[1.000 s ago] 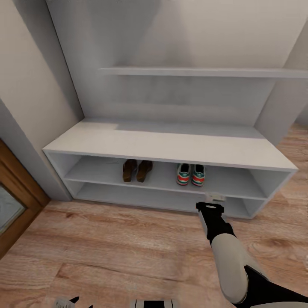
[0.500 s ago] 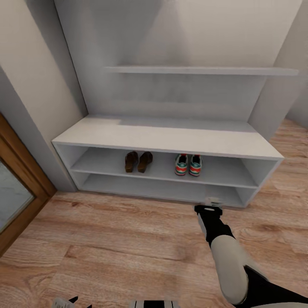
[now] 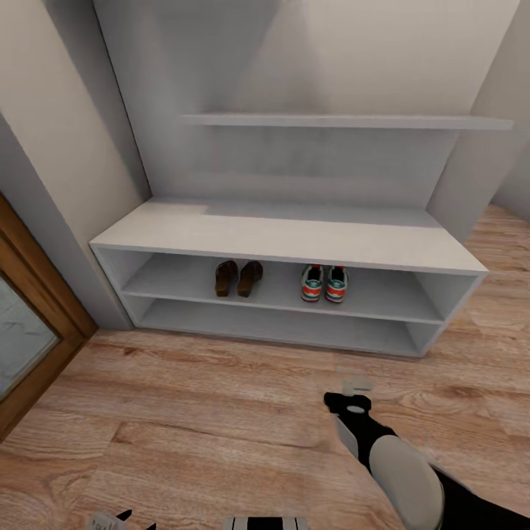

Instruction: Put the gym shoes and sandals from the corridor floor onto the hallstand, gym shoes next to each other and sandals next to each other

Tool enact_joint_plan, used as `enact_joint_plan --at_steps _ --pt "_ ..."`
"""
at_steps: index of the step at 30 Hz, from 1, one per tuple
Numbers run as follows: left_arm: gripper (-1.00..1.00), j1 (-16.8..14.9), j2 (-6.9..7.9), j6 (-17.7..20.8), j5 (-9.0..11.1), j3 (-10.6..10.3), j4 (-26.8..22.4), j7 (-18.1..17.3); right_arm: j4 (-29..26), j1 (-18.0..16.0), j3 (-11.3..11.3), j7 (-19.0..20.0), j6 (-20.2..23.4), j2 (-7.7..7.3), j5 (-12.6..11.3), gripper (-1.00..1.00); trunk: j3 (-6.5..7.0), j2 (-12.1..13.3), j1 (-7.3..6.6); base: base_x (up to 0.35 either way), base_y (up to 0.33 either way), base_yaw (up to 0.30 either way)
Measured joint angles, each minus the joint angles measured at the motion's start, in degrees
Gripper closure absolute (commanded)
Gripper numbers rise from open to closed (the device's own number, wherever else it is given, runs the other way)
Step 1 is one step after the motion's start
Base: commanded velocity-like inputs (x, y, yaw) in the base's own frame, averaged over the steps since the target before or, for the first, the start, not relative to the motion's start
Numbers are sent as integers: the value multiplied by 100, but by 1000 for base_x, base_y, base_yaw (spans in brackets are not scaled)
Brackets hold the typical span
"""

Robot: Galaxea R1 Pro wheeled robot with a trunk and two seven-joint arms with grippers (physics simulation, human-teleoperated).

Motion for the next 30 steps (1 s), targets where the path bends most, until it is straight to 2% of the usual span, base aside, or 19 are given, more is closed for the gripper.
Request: enact_joint_plan --at_steps 3,5,7,13,22,23,28,30 --pt "-100 0 2 1 6 5 6 5 95 126 -1 29 -247 -149 -3 -100 44 2 -5 0 0 0" --pt "-100 0 3 2 8 6 7 6 111 179 2 59 -330 -194 -4 -100 88 5 -11 0 0 0" --pt "-100 1 3 2 5 4 8 8 125 264 1 223 -528 -276 -9 -100 132 8 -16 0 0 0" --pt "-100 2 3 1 -1 10 9 8 136 356 8 323 -643 -388 -9 -100 265 16 -31 0 0 0" --pt "-100 7 10 1 0 12 9 49 143 701 10 369 -924 -551 1 -100 427 376 -228 0 0 0" --pt "-100 10 12 0 2 11 7 243 136 925 -4 419 -1147 -604 30 -100 444 416 -250 0 0 0" --pt "-100 10 5 -15 -8 5 8 646 134 1301 1 573 -1540 -666 130 -100 535 617 -360 0 0 0" --pt "-100 11 -3 -21 -12 3 23 923 137 1640 -7 720 -1919 -771 221 -100 570 697 -404 0 0 0"
